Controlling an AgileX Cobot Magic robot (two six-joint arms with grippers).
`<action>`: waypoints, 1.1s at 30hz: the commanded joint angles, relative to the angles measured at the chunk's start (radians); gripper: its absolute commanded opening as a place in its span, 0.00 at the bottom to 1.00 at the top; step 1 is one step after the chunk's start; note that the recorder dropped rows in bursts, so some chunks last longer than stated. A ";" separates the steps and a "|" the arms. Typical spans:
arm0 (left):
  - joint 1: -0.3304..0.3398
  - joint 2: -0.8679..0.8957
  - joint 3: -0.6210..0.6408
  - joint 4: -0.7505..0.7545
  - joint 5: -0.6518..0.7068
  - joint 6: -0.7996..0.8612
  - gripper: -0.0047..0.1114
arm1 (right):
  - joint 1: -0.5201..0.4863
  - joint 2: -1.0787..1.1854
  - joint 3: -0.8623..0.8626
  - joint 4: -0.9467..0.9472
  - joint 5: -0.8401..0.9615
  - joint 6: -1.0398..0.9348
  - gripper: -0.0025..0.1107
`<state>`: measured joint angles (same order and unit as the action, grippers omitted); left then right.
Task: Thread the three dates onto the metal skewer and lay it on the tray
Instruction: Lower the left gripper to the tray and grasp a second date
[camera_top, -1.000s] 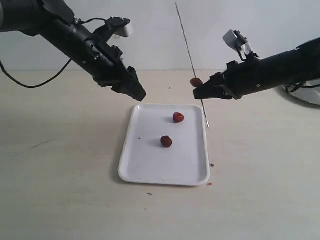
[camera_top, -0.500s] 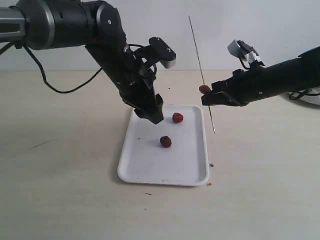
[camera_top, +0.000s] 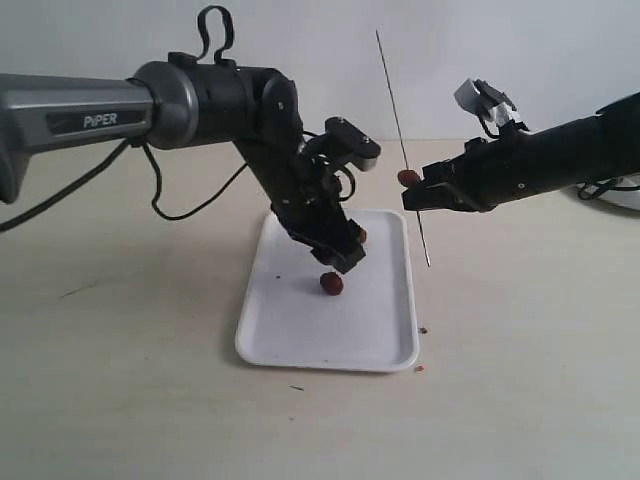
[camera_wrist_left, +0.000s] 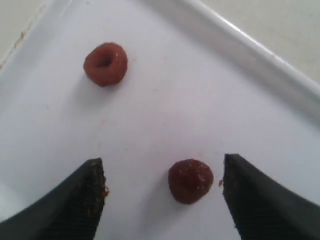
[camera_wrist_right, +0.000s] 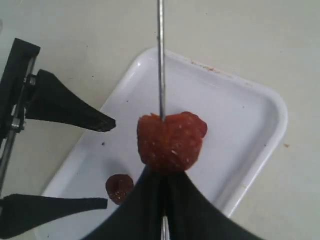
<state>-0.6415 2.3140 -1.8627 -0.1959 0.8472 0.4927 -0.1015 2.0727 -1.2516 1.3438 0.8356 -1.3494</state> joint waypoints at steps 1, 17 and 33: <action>-0.010 0.060 -0.064 0.018 0.063 -0.011 0.61 | -0.003 -0.012 0.000 0.010 0.004 -0.010 0.02; -0.044 0.101 -0.079 0.097 0.116 -0.071 0.53 | -0.003 -0.012 0.000 0.009 0.006 -0.017 0.02; -0.046 0.103 -0.079 0.097 0.124 -0.082 0.37 | -0.003 -0.012 0.000 0.004 0.010 -0.017 0.02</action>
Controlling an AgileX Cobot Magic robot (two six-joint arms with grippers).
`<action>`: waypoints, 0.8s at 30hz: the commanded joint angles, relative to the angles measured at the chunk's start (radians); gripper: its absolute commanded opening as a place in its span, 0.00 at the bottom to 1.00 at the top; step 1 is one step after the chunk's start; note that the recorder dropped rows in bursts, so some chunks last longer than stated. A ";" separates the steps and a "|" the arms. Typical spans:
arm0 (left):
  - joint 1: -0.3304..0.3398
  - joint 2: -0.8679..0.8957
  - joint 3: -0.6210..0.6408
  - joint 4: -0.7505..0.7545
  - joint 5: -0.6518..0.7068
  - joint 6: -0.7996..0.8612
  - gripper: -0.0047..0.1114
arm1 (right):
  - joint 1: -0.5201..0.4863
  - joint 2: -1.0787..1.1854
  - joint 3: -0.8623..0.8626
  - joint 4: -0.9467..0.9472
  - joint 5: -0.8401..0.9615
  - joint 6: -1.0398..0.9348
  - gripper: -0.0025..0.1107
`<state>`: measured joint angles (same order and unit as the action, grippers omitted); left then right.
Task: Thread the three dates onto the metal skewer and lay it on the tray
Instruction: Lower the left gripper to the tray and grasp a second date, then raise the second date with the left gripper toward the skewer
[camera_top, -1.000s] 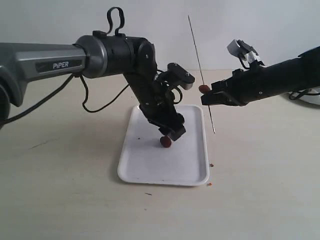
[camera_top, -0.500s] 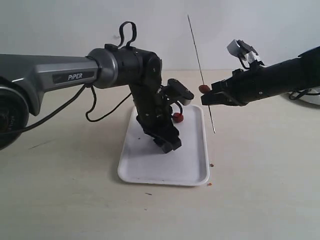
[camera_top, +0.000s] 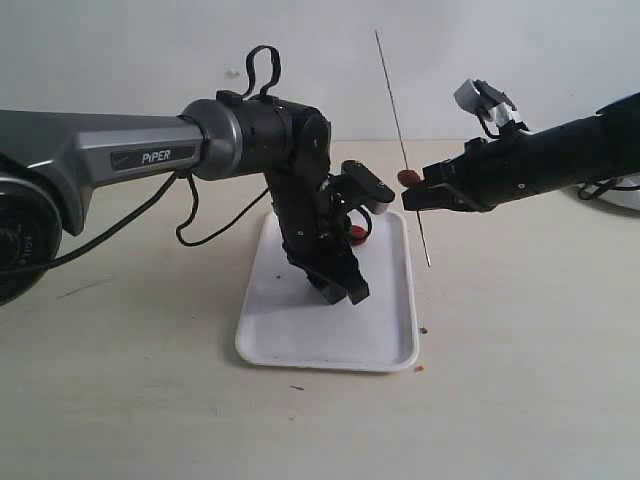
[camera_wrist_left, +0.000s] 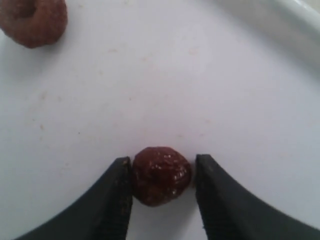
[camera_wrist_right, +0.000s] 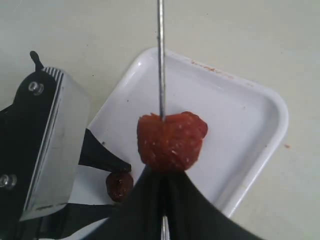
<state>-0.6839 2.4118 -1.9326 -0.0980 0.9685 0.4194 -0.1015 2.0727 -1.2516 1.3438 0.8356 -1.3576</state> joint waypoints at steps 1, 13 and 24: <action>-0.004 0.005 -0.009 -0.001 0.003 -0.009 0.37 | -0.003 -0.012 0.000 0.004 0.010 -0.009 0.02; -0.004 0.005 -0.009 -0.001 -0.005 -0.009 0.23 | -0.003 -0.012 0.000 0.002 0.008 -0.009 0.02; 0.092 -0.106 -0.009 -0.118 0.022 0.032 0.23 | -0.003 -0.012 0.000 -0.134 0.010 -0.007 0.02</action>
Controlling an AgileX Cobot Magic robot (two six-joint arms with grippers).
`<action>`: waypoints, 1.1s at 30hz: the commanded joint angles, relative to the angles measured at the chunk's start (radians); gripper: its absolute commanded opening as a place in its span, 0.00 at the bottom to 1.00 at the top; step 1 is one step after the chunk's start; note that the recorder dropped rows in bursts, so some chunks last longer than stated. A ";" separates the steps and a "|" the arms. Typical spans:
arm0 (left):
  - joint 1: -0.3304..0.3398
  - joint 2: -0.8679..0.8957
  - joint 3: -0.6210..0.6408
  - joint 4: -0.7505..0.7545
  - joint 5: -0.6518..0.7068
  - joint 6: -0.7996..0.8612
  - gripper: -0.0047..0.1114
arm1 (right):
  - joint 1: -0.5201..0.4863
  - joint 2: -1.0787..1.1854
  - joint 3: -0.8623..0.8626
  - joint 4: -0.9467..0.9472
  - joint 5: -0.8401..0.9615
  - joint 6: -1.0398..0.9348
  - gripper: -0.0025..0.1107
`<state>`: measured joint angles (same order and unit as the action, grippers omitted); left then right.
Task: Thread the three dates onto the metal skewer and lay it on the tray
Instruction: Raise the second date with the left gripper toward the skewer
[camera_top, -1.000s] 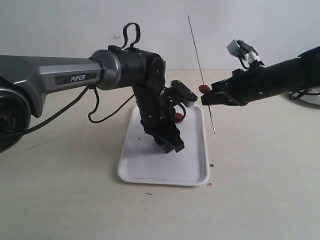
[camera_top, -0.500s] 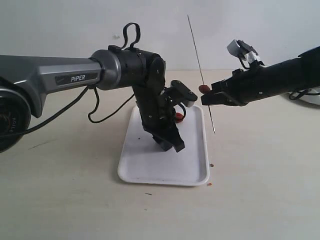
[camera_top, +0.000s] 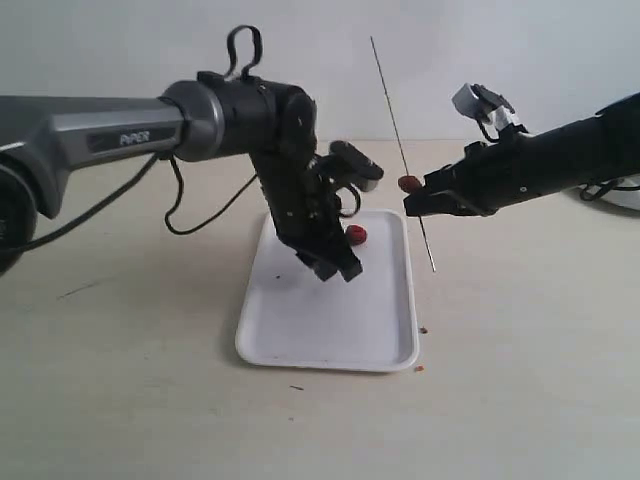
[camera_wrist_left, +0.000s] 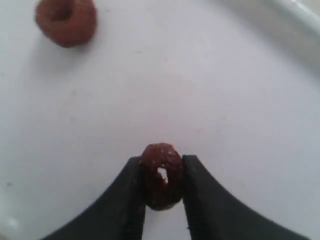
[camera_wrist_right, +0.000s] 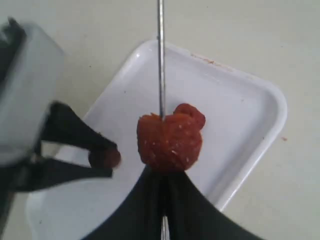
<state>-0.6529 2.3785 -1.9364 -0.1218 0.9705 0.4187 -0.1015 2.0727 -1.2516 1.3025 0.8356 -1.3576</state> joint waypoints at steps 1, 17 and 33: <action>0.094 -0.094 -0.006 -0.177 0.040 0.073 0.23 | -0.003 -0.012 0.000 -0.132 0.010 -0.007 0.02; 0.485 -0.149 -0.006 -1.055 0.251 0.202 0.23 | -0.003 -0.013 0.000 -0.462 0.191 -0.174 0.02; 0.449 -0.149 -0.006 -0.981 0.251 0.157 0.23 | -0.003 -0.013 0.000 -0.340 0.234 -0.305 0.02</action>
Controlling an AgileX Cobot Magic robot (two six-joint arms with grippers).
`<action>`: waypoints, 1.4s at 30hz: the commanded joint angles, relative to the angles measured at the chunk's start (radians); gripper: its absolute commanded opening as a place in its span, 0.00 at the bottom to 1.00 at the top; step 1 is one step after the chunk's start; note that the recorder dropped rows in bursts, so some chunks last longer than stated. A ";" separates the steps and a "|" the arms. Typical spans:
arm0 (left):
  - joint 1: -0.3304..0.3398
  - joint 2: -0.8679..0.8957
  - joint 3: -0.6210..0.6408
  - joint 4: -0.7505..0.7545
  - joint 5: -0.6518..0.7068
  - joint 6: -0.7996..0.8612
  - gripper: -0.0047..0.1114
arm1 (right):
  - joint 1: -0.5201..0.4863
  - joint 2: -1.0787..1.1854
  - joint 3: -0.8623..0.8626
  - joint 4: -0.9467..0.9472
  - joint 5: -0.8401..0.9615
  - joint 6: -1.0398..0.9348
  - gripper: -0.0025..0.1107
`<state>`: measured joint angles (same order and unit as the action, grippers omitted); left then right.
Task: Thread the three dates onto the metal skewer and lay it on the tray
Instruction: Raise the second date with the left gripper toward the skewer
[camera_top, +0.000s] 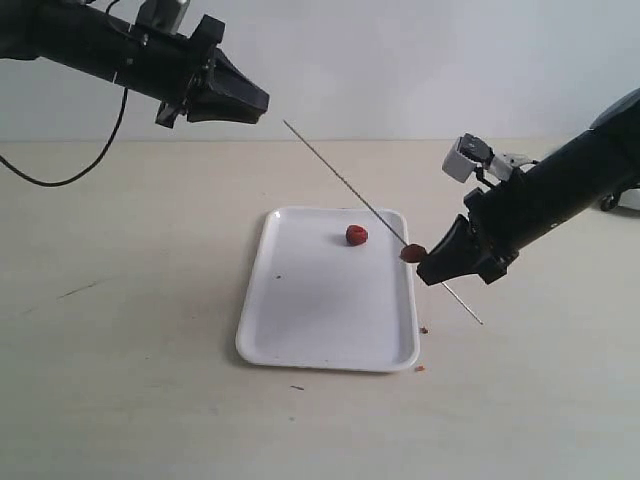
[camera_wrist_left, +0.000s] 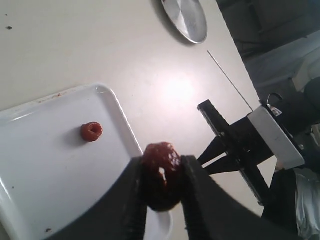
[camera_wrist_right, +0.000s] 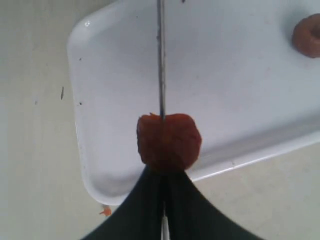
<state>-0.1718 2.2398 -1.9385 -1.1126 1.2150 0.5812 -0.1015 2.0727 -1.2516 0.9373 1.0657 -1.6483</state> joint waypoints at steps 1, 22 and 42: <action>-0.038 -0.011 -0.004 0.011 0.006 -0.005 0.23 | -0.003 -0.013 0.000 0.025 0.000 -0.014 0.02; -0.041 -0.011 -0.004 0.004 0.006 0.005 0.23 | -0.003 -0.013 0.000 0.025 -0.041 0.002 0.02; -0.026 -0.011 -0.004 0.001 0.006 0.009 0.23 | -0.003 -0.013 0.000 0.025 -0.040 0.004 0.02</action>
<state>-0.1971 2.2398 -1.9385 -1.0972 1.2172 0.5854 -0.1015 2.0727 -1.2509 0.9485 1.0265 -1.6432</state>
